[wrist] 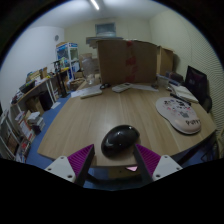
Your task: Arrange mouse
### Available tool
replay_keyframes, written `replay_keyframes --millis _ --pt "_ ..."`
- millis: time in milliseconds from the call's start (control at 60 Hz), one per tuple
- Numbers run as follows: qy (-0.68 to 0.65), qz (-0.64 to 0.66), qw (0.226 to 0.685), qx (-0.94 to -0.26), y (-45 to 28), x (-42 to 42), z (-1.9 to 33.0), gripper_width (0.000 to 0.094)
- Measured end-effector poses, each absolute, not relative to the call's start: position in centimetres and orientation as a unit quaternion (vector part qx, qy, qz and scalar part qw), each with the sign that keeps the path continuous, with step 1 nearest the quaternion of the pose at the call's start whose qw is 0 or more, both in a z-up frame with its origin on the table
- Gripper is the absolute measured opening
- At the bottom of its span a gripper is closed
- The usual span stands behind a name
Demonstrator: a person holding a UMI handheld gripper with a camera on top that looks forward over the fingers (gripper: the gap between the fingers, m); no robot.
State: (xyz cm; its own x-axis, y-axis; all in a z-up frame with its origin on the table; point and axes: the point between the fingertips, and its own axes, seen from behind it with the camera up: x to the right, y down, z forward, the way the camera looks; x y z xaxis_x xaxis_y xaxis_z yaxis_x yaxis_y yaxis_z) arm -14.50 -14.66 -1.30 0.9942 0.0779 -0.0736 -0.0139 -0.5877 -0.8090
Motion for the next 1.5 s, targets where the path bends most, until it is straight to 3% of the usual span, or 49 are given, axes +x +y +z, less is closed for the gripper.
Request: replay_keyframes --millis 283,367,400,550,567,583,600,683,767,933,1017,1100,1233,1350,1383,1400,1450,1467,1483,1500 --pt "-0.023 0.023 0.476 -0.879 -8.6 -15.5 -1.4 0.0811" --pt "-0.02 0.024 0.482 -0.875 -7.5 -16.0 -1.4 0.0671" --pt "-0.017 0.023 0.483 -0.875 -7.3 -16.1 -1.5 0.0556" --pt "-0.015 0.022 0.464 -0.886 -7.6 -16.1 -1.8 0.0426" --pt "-0.015 0.025 0.459 -0.888 -7.6 -16.2 -1.8 0.0465" --pt "-0.017 0.025 0.457 -0.889 -7.6 -16.2 -1.7 0.039" --pt "-0.02 0.025 0.453 -0.891 -7.6 -16.2 -1.8 0.0373" --pt "-0.027 0.041 0.442 -0.896 -8.2 -16.9 -1.3 0.0354" --pt "-0.048 0.069 0.469 -0.879 -8.2 -17.7 3.2 0.0352" --pt "-0.05 0.034 0.589 -0.806 -3.3 -9.0 18.6 0.035" --pt "-0.032 -0.002 0.608 -0.793 -1.2 -1.3 21.3 0.035" --pt "-0.017 -0.034 0.587 -0.809 0.7 6.2 18.9 0.035" --pt "0.01 -0.029 0.509 -0.86 1.7 12.9 7.8 0.0351" --pt "0.007 -0.017 0.465 -0.885 1.2 14.7 2.0 0.0359" --pt "0.005 -0.015 0.446 -0.895 0.9 14.9 0.2 0.0368" --pt "0.002 -0.015 0.431 -0.902 0.9 14.9 -1.0 0.0449" --pt "-0.003 -0.004 0.442 -0.897 0.7 14.7 -1.7 0.0363" --pt "0.001 0.003 0.447 -0.895 0.9 14.7 -1.6 0.0388" --pt "0.005 0.009 0.446 -0.895 0.8 14.7 -1.6 0.0476" --pt "0.009 0.016 0.443 -0.896 0.7 14.6 -1.7 0.0406"
